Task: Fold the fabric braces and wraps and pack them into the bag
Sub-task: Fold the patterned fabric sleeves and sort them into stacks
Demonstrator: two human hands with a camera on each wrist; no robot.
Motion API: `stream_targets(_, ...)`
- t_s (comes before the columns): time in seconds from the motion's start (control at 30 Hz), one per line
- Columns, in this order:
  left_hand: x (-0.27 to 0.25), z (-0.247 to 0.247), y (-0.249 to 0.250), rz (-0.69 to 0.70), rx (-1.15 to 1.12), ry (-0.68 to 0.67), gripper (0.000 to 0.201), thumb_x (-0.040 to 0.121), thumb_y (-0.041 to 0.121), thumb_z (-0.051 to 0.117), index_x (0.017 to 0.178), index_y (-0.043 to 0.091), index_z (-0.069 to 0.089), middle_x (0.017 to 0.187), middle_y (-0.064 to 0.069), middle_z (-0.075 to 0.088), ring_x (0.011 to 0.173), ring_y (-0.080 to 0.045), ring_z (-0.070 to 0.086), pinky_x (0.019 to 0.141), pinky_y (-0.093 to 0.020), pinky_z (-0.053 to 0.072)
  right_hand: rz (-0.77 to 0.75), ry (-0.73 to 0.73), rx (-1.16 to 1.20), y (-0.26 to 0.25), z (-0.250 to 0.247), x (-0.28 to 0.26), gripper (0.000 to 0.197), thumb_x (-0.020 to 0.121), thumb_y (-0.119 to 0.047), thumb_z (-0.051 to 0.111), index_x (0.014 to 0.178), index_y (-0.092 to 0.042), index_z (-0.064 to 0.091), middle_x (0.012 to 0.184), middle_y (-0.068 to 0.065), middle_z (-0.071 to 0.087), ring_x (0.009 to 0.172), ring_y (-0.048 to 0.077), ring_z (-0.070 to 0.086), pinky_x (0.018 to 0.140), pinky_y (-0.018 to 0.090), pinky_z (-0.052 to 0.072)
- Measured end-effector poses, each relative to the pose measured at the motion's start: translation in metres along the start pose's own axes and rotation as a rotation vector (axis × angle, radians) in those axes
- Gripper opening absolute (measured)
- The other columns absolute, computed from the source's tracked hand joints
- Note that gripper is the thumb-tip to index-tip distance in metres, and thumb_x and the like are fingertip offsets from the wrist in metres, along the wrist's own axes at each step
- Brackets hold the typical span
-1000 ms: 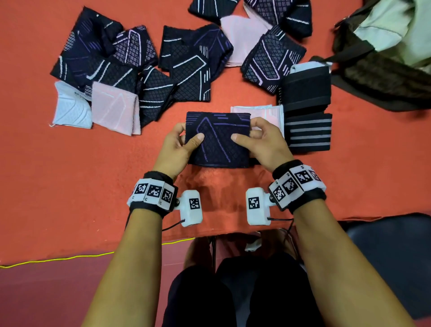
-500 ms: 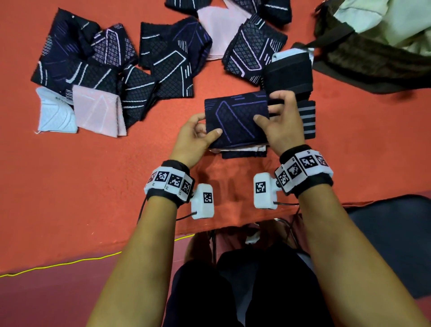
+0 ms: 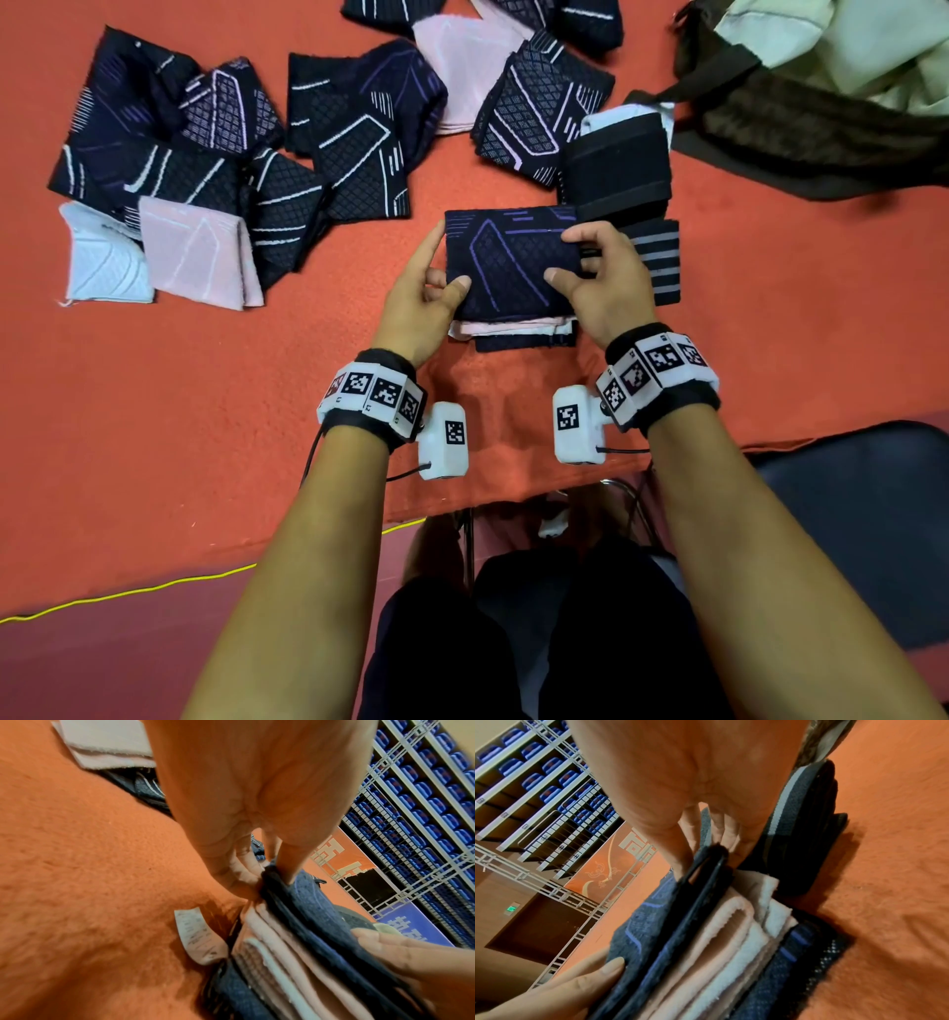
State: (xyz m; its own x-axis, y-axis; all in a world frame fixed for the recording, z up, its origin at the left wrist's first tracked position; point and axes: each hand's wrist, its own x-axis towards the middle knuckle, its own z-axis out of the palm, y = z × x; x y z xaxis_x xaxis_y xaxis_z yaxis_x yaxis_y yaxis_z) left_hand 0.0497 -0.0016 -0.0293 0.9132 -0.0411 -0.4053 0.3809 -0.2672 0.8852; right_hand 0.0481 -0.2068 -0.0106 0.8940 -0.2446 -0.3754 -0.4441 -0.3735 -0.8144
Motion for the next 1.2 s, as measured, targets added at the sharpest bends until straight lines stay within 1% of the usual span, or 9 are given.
stream_targets(0.27,0.002,-0.001,-0.006,-0.018,-0.004,-0.012,0.070,0.096,0.014,0.063,0.154,0.036,0.030,0.072,0.005,0.046,0.067,-0.005,0.050,0.069,-0.019,0.044,-0.101,0.113,-0.034,-0.002,-0.001,0.004,0.028,0.078,-0.011,0.079,0.098,-0.028,0.068,0.102,-0.006,0.048,0.074,0.006,0.049,0.085,0.021,0.050)
stream_targets(0.37,-0.001,-0.001,-0.007,-0.029,0.000,-0.013,0.071,0.095,0.013,0.064,0.154,0.033,0.032,0.071,0.005,0.046,0.063,-0.002,0.047,0.064,-0.016,0.043,-0.120,0.055,-0.002,-0.011,0.005,0.005,0.025,0.081,-0.008,0.075,0.093,-0.028,0.067,0.087,-0.005,0.056,0.065,0.006,0.051,0.075,0.020,0.050)
stream_targets(0.47,-0.003,0.002,-0.011,-0.043,-0.008,-0.014,0.070,0.093,0.010,0.066,0.153,0.031,0.035,0.071,0.005,0.045,0.064,-0.005,0.045,0.065,-0.020,0.045,-0.091,-0.049,0.015,-0.017,0.013,0.002,0.022,0.084,-0.018,0.073,0.103,-0.026,0.065,0.075,-0.009,0.063,0.064,0.008,0.061,0.073,0.027,0.054)
stream_targets(0.57,-0.004,0.006,-0.013,-0.056,0.016,0.006,0.070,0.092,0.010,0.066,0.152,0.032,0.036,0.072,0.005,0.045,0.063,-0.003,0.043,0.065,-0.018,0.043,-0.080,-0.129,-0.087,-0.014,0.020,-0.001,0.033,0.086,-0.023,0.074,0.117,-0.025,0.060,0.079,-0.011,0.064,0.074,0.010,0.064,0.080,0.029,0.054)
stream_targets(0.67,-0.008,0.008,-0.010,-0.036,0.003,0.038,0.071,0.091,0.010,0.068,0.147,0.040,0.036,0.075,0.004,0.047,0.063,-0.003,0.044,0.065,-0.017,0.045,-0.069,-0.146,-0.114,-0.008,0.027,-0.003,0.041,0.085,-0.015,0.075,0.120,-0.024,0.057,0.081,-0.010,0.063,0.073,0.011,0.063,0.086,0.032,0.054)
stream_targets(0.83,-0.013,0.008,-0.004,0.117,0.090,0.053,0.055,0.083,0.005,0.066,0.118,0.043,0.049,0.081,0.001,0.044,0.068,-0.007,0.044,0.067,-0.024,0.042,-0.087,-0.125,-0.174,-0.003,0.032,0.000,0.042,0.085,-0.012,0.074,0.121,-0.024,0.057,0.083,-0.005,0.062,0.071,0.010,0.060,0.086,0.034,0.054)
stream_targets(0.97,-0.008,0.010,-0.007,0.092,0.083,-0.017,0.053,0.083,0.005,0.063,0.128,0.031,0.055,0.081,0.004,0.048,0.069,-0.010,0.044,0.065,-0.025,0.043,-0.118,-0.159,-0.258,-0.003,0.034,0.002,0.054,0.081,-0.020,0.080,0.127,-0.022,0.052,0.086,-0.006,0.060,0.075,0.011,0.059,0.085,0.034,0.053)
stream_targets(1.07,-0.006,0.010,-0.009,0.066,0.042,-0.066,0.060,0.082,0.009,0.065,0.133,0.036,0.051,0.083,0.001,0.059,0.068,-0.015,0.050,0.061,-0.030,0.047,-0.110,-0.200,-0.233,-0.001,0.032,0.001,0.070,0.077,-0.020,0.084,0.136,-0.022,0.048,0.090,-0.004,0.059,0.072,0.010,0.061,0.081,0.027,0.051)
stream_targets(1.2,-0.003,0.008,-0.010,0.032,0.059,-0.075,0.063,0.081,0.007,0.068,0.133,0.037,0.050,0.091,0.009,0.060,0.069,-0.008,0.054,0.064,-0.025,0.049,-0.093,-0.203,-0.177,0.006,0.035,-0.001,0.078,0.073,-0.012,0.087,0.140,-0.023,0.047,0.092,-0.002,0.058,0.070,0.010,0.058,0.080,0.025,0.052)
